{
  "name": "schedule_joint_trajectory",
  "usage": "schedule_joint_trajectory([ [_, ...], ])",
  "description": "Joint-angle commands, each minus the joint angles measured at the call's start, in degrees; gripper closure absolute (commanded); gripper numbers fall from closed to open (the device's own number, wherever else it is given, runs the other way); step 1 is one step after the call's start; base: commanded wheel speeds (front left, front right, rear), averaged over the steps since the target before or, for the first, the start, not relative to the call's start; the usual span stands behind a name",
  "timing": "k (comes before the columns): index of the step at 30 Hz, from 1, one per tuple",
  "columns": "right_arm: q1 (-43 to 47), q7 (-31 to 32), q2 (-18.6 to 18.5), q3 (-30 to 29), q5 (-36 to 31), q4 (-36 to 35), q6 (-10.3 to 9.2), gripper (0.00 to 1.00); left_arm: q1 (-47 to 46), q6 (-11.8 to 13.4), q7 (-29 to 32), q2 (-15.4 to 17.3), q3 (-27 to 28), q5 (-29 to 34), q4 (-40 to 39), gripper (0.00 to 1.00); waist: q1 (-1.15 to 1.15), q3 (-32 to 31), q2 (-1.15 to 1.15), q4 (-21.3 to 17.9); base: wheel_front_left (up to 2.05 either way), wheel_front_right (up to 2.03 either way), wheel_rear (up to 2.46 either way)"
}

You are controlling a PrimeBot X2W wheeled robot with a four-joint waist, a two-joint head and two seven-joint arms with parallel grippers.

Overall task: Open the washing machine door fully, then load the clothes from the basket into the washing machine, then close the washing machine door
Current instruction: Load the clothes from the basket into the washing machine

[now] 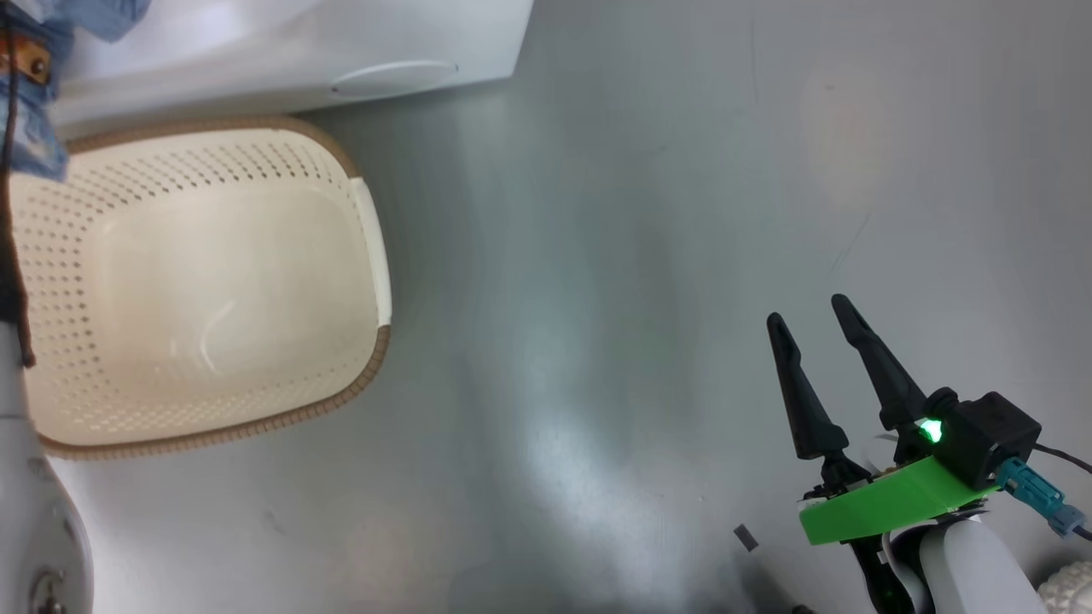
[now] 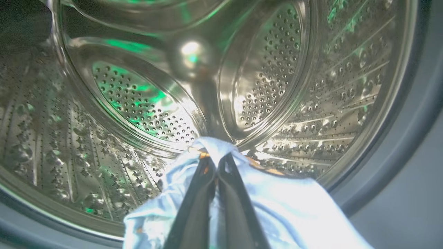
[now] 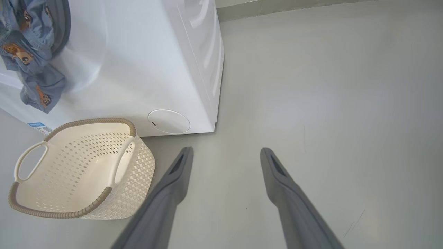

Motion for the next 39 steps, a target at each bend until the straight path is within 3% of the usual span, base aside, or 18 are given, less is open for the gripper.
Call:
schedule_joint_trajectory([
  [1, 0.50, -0.27, 0.04, 1.62, 0.32, -1.31, 0.09, 0.00, -2.13, 0.28, 0.55, 2.46, -0.19, 0.64, 1.11, 1.00, 0.00, 2.17, 0.00, 0.30, 0.00, 0.00, 0.00],
  [8, 2.07, -0.27, 0.21, 2.27, 0.06, -1.70, 0.09, 0.00, -7.39, 0.90, 0.66, 1.51, -1.50, 0.64, 8.86, 1.00, 0.00, 4.20, 0.00, 0.50, 0.00, 0.00, 0.00],
  [20, 2.54, -0.27, 0.69, 3.35, 0.20, -2.43, 0.09, 0.00, -16.14, 1.11, -0.46, 2.01, -3.68, 1.34, 14.11, 1.00, 0.00, 8.27, 0.00, 0.00, 0.00, 0.00, 0.00],
  [23, 2.10, -0.27, 0.99, 3.98, 0.34, -2.48, 0.09, 0.00, -17.91, 1.87, -0.80, 3.28, -4.70, 2.57, 11.95, 1.00, 0.00, 9.29, 0.00, -0.54, 0.00, 0.00, 0.00],
  [33, 0.65, -0.27, 1.48, 5.82, 1.16, -1.42, 0.09, 0.00, -15.79, 4.60, -0.87, 6.94, -6.87, 4.95, -11.40, 1.00, 0.00, 10.65, 0.00, -2.59, 0.00, 0.00, 0.00],
  [38, 0.10, -0.27, 1.45, 5.98, 1.45, -0.86, 0.09, 0.00, -13.70, 4.76, -0.88, 7.08, -6.67, 3.40, -11.81, 1.00, 0.00, 10.78, 0.00, -2.52, 0.00, 0.00, 0.00],
  [39, 0.10, -0.27, 1.42, 5.99, 1.45, -0.74, 0.09, 0.00, -13.31, 4.71, -0.88, 6.89, -6.40, 2.85, -10.78, 0.81, 0.00, 10.65, 0.00, -2.42, 0.00, 0.00, 0.00],
])
